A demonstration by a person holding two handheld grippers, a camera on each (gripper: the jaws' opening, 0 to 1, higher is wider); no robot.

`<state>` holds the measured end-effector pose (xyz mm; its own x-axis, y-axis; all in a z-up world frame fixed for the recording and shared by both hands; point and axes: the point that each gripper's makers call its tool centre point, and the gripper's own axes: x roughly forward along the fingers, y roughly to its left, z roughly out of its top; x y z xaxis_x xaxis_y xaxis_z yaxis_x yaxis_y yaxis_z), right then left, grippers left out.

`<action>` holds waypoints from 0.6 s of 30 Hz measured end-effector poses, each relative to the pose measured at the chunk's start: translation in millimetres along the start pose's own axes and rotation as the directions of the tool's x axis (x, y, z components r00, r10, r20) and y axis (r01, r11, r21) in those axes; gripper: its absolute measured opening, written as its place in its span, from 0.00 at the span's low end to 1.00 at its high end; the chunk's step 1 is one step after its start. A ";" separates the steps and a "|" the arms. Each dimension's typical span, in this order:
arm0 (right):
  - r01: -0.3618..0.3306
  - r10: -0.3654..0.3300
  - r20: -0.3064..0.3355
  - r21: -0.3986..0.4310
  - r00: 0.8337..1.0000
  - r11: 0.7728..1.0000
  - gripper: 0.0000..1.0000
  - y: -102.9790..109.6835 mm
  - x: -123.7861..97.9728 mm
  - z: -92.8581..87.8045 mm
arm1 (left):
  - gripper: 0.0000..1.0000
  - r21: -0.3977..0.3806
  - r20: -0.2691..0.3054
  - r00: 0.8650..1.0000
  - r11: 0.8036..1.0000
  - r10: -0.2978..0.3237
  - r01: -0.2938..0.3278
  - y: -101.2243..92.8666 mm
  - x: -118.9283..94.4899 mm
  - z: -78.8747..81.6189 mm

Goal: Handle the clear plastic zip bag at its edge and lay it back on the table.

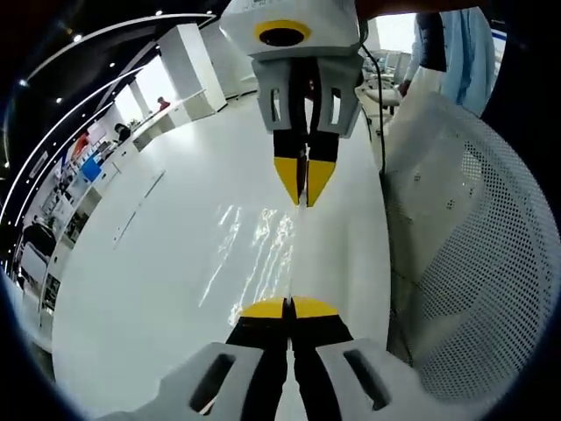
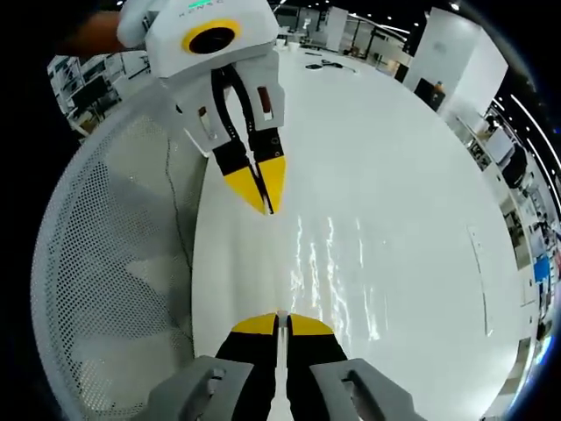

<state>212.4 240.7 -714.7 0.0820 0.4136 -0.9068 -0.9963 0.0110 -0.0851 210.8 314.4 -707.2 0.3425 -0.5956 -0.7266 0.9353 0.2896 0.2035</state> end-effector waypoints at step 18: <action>0.009 -0.009 -0.016 0.004 1.000 1.000 0.00 -2.0 -3.8 -12.4 | 0.00 -0.007 -0.004 1.000 1.000 -0.004 0.004 -1.7 -0.8 0.5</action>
<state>214.4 227.7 -716.2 0.0911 0.3988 -0.9125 -0.9956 0.0179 -0.0915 209.0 314.0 -706.7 0.3388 -0.5939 -0.7297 0.9359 0.2926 0.1963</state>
